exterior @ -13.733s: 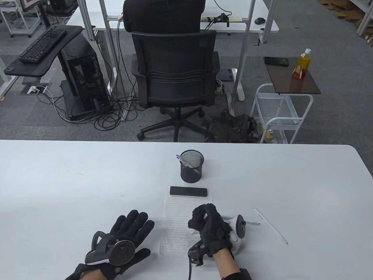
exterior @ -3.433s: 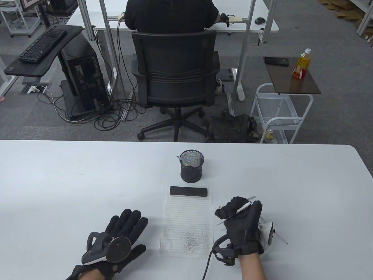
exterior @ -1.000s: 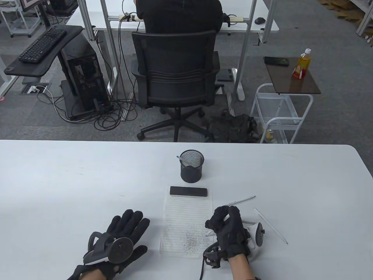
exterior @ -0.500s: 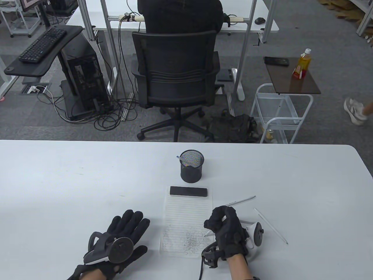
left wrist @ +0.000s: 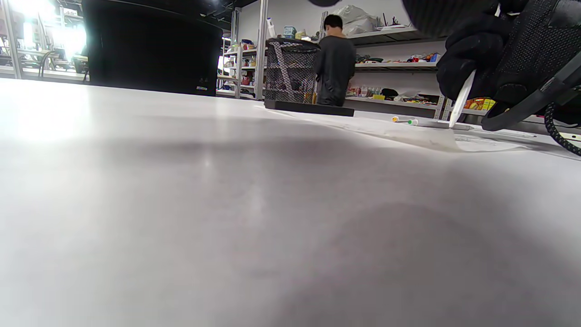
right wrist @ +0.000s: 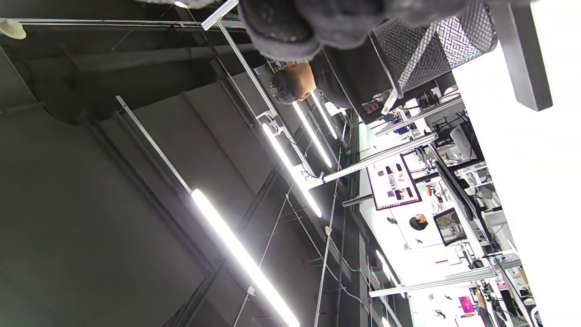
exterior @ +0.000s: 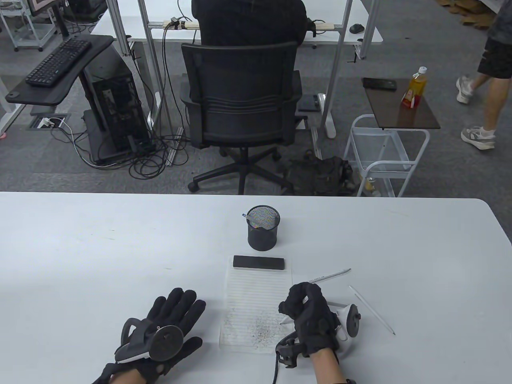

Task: Press to extend mechanical pencil leads

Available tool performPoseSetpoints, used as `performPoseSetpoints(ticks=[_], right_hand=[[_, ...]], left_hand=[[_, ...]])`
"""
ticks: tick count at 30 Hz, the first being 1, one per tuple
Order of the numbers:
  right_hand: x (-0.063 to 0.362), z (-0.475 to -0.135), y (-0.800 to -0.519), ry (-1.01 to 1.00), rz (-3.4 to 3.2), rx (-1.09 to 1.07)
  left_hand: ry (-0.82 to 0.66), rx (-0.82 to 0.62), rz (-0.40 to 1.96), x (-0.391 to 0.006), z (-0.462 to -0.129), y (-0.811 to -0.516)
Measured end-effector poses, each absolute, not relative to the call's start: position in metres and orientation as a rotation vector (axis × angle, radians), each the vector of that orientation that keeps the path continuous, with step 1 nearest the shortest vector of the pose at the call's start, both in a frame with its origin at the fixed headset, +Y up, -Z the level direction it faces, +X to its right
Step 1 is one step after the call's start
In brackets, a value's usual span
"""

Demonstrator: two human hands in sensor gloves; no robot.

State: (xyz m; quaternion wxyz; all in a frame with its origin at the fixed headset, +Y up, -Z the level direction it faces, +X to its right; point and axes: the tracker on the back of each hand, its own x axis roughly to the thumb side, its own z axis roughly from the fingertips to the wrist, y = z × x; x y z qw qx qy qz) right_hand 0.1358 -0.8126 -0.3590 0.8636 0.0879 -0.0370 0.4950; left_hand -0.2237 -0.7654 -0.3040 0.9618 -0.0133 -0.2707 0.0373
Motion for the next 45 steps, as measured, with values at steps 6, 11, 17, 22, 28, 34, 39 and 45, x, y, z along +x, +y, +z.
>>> performPoseSetpoints(ticks=[6, 11, 17, 22, 28, 34, 39, 45], right_hand=[[0.135, -0.359, -0.813, -0.076, 1.04, 0.183], [0.135, -0.359, -0.813, -0.074, 1.045, 0.183], [0.134, -0.359, -0.813, -0.071, 1.044, 0.182], [0.131, -0.359, -0.803, -0.058, 1.044, 0.248], [0.134, -0.36, -0.767, 0.0, 1.187, 0.386], [0.144, -0.363, -0.741, 0.016, 1.716, 0.347], [0.152, -0.366, -0.74, 0.194, 2.149, 0.346], [0.157, -0.367, -0.749, 0.333, 2.471, 0.241]], left_hand=[[-0.547, -0.027, 0.075, -0.224, -0.304, -0.765], [-0.547, -0.028, 0.073, -0.224, -0.304, -0.765], [-0.546, -0.029, 0.073, -0.224, -0.304, -0.766], [-0.545, -0.029, 0.072, -0.224, -0.304, -0.766], [-0.54, -0.025, 0.068, -0.225, -0.305, -0.765], [-0.541, -0.017, 0.067, -0.226, -0.305, -0.763], [-0.542, -0.008, 0.063, -0.227, -0.307, -0.762], [-0.54, -0.012, 0.063, -0.228, -0.307, -0.762]])
